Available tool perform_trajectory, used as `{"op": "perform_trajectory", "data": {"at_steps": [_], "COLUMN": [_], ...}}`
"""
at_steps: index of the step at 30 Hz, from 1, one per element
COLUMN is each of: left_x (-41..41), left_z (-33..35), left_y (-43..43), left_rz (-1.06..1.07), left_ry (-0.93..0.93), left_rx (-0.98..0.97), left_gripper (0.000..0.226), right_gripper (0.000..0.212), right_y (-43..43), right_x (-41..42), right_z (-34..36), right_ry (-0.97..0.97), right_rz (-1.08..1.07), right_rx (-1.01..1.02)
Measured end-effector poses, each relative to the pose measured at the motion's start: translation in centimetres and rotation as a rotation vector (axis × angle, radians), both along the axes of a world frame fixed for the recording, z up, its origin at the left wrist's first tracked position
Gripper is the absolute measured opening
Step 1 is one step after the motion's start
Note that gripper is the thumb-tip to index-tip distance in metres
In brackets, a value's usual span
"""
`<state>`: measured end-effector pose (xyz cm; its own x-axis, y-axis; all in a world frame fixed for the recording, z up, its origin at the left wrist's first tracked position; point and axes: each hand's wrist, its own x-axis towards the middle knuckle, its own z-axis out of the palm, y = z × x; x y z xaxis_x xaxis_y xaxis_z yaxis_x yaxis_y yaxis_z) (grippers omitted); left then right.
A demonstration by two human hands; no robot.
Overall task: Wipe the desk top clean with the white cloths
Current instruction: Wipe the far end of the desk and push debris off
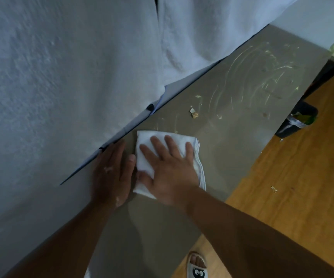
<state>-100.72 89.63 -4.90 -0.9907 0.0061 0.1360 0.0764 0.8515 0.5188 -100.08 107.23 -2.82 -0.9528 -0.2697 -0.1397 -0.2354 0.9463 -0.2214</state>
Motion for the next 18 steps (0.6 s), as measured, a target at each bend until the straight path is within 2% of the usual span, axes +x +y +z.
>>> {"op": "perform_trajectory", "data": {"at_steps": [4, 8, 13, 18], "left_x": [-0.3, -0.8, -0.6, -0.7], "left_z": [-1.1, -1.4, -1.2, -0.8], "left_y": [0.3, 0.6, 1.0, 1.3], "left_rz": [-0.03, -0.052, -0.038, -0.039], "left_ry": [0.077, 0.063, 0.043, 0.022], "left_rx": [-0.197, -0.378, -0.443, -0.47], "left_gripper": [0.067, 0.068, 0.073, 0.074], "right_gripper": [0.073, 0.075, 0.075, 0.065], "right_y": [2.7, 7.7, 12.9, 11.3], "right_x": [-5.4, -9.9, -14.0, -13.4], "right_z": [0.2, 0.6, 0.5, 0.6], "right_ry": [-0.011, 0.004, -0.039, -0.03], "right_rz": [-0.069, -0.215, -0.449, -0.535], "right_rx": [0.055, 0.059, 0.064, 0.059]}}
